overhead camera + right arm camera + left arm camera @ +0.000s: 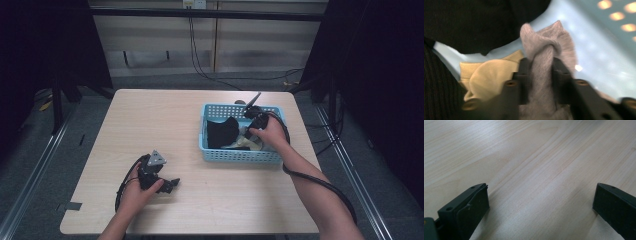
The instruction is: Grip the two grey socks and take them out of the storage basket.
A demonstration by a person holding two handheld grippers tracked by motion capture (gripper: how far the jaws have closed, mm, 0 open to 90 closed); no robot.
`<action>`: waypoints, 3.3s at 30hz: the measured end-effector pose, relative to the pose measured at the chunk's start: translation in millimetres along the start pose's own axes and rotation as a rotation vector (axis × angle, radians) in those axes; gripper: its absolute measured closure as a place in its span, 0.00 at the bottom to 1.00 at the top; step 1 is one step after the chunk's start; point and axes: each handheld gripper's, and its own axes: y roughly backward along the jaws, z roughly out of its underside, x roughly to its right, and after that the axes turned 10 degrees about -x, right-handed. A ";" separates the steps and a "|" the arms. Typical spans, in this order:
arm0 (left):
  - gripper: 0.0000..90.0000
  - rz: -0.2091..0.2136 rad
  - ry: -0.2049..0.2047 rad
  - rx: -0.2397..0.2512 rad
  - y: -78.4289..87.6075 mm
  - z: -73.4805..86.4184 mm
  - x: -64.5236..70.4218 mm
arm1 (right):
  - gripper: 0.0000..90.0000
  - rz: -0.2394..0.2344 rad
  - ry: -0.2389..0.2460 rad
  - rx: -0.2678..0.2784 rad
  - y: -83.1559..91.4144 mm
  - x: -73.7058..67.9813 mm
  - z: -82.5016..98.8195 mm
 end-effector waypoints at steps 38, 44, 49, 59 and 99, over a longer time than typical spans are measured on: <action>0.00 -0.001 -0.013 -0.003 -0.3 -1.0 -1.3 | 0.88 -0.120 0.439 0.106 117.4 -98.7 87.7; 0.00 -0.001 -0.019 -0.009 0.1 -1.0 -1.6 | 0.88 -0.168 0.527 0.061 93.6 -135.6 113.3; 0.00 0.000 -0.017 -0.008 -0.1 -1.0 -1.4 | 0.88 -0.179 0.527 0.009 55.3 -144.4 123.5; 0.00 0.000 -0.017 -0.008 0.0 -1.0 -1.4 | 0.86 -0.165 0.509 -0.032 22.9 -147.3 124.1; 0.00 0.000 -0.012 -0.001 -0.4 -1.0 -1.1 | 0.50 0.003 0.115 0.030 58.8 -3.6 63.1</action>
